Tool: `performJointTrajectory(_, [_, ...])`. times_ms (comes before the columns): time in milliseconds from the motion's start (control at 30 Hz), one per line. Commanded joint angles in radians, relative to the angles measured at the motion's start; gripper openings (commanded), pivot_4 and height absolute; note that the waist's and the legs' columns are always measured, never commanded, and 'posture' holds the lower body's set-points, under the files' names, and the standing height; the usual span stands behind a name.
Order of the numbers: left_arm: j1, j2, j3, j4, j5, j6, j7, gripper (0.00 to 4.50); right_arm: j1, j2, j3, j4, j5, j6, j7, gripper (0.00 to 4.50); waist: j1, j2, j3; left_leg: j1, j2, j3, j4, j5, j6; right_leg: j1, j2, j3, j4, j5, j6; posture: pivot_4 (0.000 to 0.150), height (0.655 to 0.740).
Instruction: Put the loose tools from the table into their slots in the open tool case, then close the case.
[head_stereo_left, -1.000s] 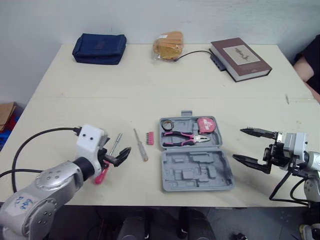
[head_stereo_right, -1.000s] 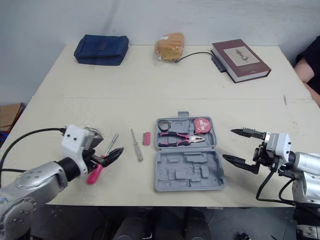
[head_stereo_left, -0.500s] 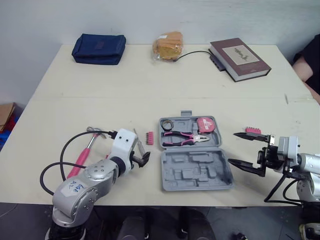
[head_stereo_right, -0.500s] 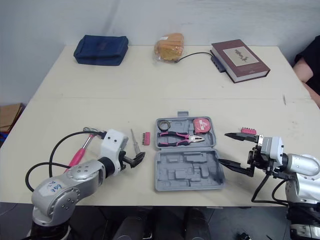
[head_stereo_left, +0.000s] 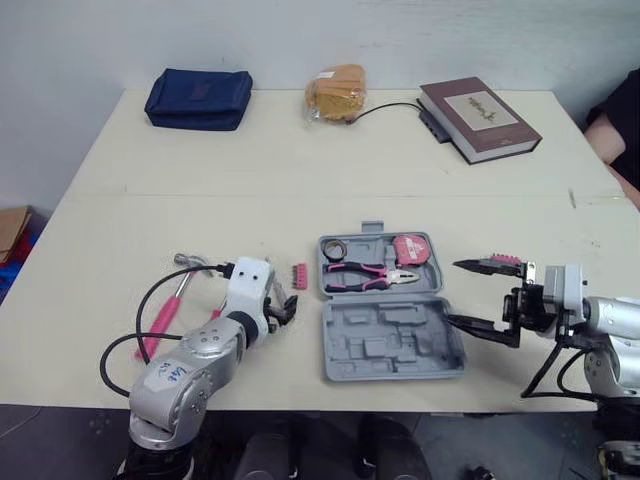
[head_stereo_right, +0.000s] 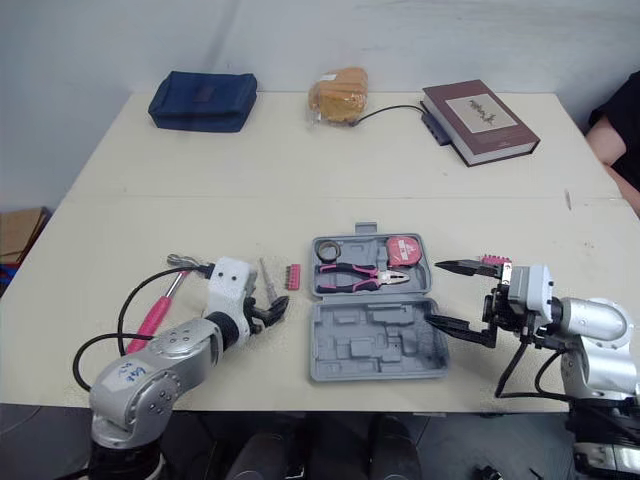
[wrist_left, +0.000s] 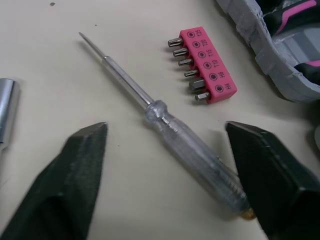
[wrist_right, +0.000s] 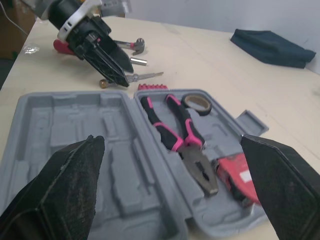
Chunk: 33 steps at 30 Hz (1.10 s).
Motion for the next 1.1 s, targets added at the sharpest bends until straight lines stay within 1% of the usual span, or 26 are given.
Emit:
performJointTrajectory(33, [0.068,-0.028,0.04,0.022,0.051,0.008,0.031,1.83,-0.018,-0.004,-0.01,-0.04,0.012,0.019,-0.019,4.5,-0.001,0.0,0.0,0.0,0.0,0.0,0.0,0.0,0.0,0.0,0.0,0.0,0.0,0.0,0.0,0.15,0.74])
performJointTrajectory(67, [0.075,-0.037,0.046,0.02,0.056,0.006,0.035,1.51,-0.017,-0.007,-0.011,-0.039,0.01,0.022,-0.023,4.5,-0.001,0.0,0.0,0.0,0.001,0.0,0.0,0.0,0.0,0.0,0.0,0.0,0.0,0.0,0.0,0.15,0.74])
performJointTrajectory(100, [0.078,-0.044,0.05,0.02,0.062,0.005,0.038,1.03,-0.015,-0.01,-0.013,-0.036,0.007,0.021,-0.023,4.5,0.0,0.0,-0.001,0.0,0.001,0.0,0.0,-0.001,0.0,0.0,0.0,0.0,0.0,0.0,0.0,0.15,0.74])
performJointTrajectory(167, [0.08,-0.055,0.059,0.022,0.076,-0.006,0.043,0.24,-0.01,-0.014,-0.015,-0.036,0.003,0.021,-0.026,4.5,0.001,0.001,-0.003,0.0,0.001,0.0,0.001,-0.001,0.0,0.0,0.0,0.0,0.0,0.0,-0.001,0.15,0.74])
performJointTrajectory(200, [0.078,-0.06,0.063,0.025,0.082,-0.009,0.044,0.04,-0.008,-0.015,-0.016,-0.037,0.003,0.022,-0.028,4.5,0.001,0.003,-0.004,0.0,0.001,0.0,0.001,-0.001,0.0,0.0,0.0,0.0,0.0,0.0,-0.001,0.15,0.74])
performJointTrajectory(367, [0.065,-0.097,0.093,0.035,0.129,-0.04,0.073,0.04,0.017,-0.022,-0.028,-0.078,0.009,0.039,-0.053,4.5,0.002,0.003,-0.005,0.0,0.001,0.0,0.002,-0.003,0.002,0.0,0.0,0.0,0.0,0.0,-0.001,0.15,0.74])
performJointTrajectory(533, [0.064,-0.095,0.09,0.038,0.151,-0.066,0.053,0.04,0.045,-0.03,-0.035,-0.13,0.013,0.063,-0.083,4.5,0.002,0.004,-0.005,0.0,0.001,0.0,0.002,-0.003,0.002,0.0,0.0,0.0,0.001,0.0,-0.001,0.15,0.74])
performJointTrajectory(600, [0.057,-0.073,0.081,0.035,0.153,-0.082,0.033,0.04,0.048,-0.031,-0.034,-0.135,0.013,0.067,-0.091,4.5,0.002,0.004,-0.005,0.0,0.001,0.0,0.002,-0.004,0.002,0.0,0.0,0.0,0.001,0.0,-0.001,0.15,0.74])
performJointTrajectory(667, [0.053,-0.03,0.056,0.016,0.163,-0.105,0.009,0.04,0.052,-0.033,-0.034,-0.134,0.012,0.065,-0.095,4.5,0.001,0.004,-0.005,0.0,0.001,0.0,0.002,-0.004,0.002,0.0,0.0,0.0,0.001,0.0,-0.001,0.15,0.74])
performJointTrajectory(733, [0.051,-0.006,0.044,-0.025,0.172,-0.132,-0.004,0.04,0.052,-0.034,-0.035,-0.122,0.009,0.06,-0.093,4.5,0.0,0.003,-0.005,-0.001,0.002,0.001,0.002,-0.004,0.001,-0.001,0.0,0.0,0.001,0.0,-0.001,0.15,0.74])
performJointTrajectory(833, [0.057,0.032,0.026,-0.117,0.177,-0.126,-0.024,0.04,0.049,-0.035,-0.035,-0.079,0.001,0.042,-0.081,4.5,0.0,0.002,-0.004,-0.002,0.002,0.001,0.002,-0.004,0.002,-0.002,0.0,0.0,0.0,0.0,-0.001,0.15,0.74])
performJointTrajectory(900, [0.054,0.053,0.008,-0.157,0.171,-0.099,-0.043,1.04,0.046,-0.036,-0.035,-0.052,-0.001,0.028,-0.068,4.5,0.002,0.002,-0.004,-0.003,0.002,0.001,0.002,-0.005,0.003,-0.002,0.0,0.0,-0.001,0.0,-0.001,0.15,0.74])
performJointTrajectory(933, [0.049,0.064,-0.007,-0.172,0.168,-0.081,-0.053,1.23,0.045,-0.036,-0.035,-0.039,-0.002,0.021,-0.063,4.5,0.003,0.002,-0.004,-0.003,0.001,0.001,0.002,-0.005,0.003,-0.002,-0.001,0.0,-0.001,0.0,-0.001,0.15,0.74])
performJointTrajectory(967, [0.04,0.056,-0.015,-0.177,0.163,-0.061,-0.055,1.73,0.043,-0.036,-0.035,-0.028,-0.003,0.014,-0.057,4.5,0.003,0.002,-0.004,-0.003,0.001,0.001,0.002,-0.005,0.003,-0.002,-0.001,0.0,-0.001,0.0,-0.001,0.15,0.74])
performJointTrajectory(1033, [0.018,0.034,-0.037,-0.171,0.16,-0.026,-0.052,2.24,0.042,-0.036,-0.035,-0.012,-0.003,0.003,-0.049,4.5,0.002,0.002,-0.004,-0.003,0.001,0.001,0.003,-0.005,0.003,-0.001,-0.001,0.0,-0.001,0.0,-0.001,0.15,0.74])
performJointTrajectory(1100, [-0.001,0.003,-0.06,-0.15,0.165,0.014,-0.039,2.96,0.044,-0.039,-0.034,-0.005,-0.002,-0.002,-0.038,4.5,0.003,0.002,-0.004,-0.003,0.001,0.001,0.003,-0.005,0.003,-0.001,-0.001,0.0,-0.001,0.0,-0.001,0.15,0.74])
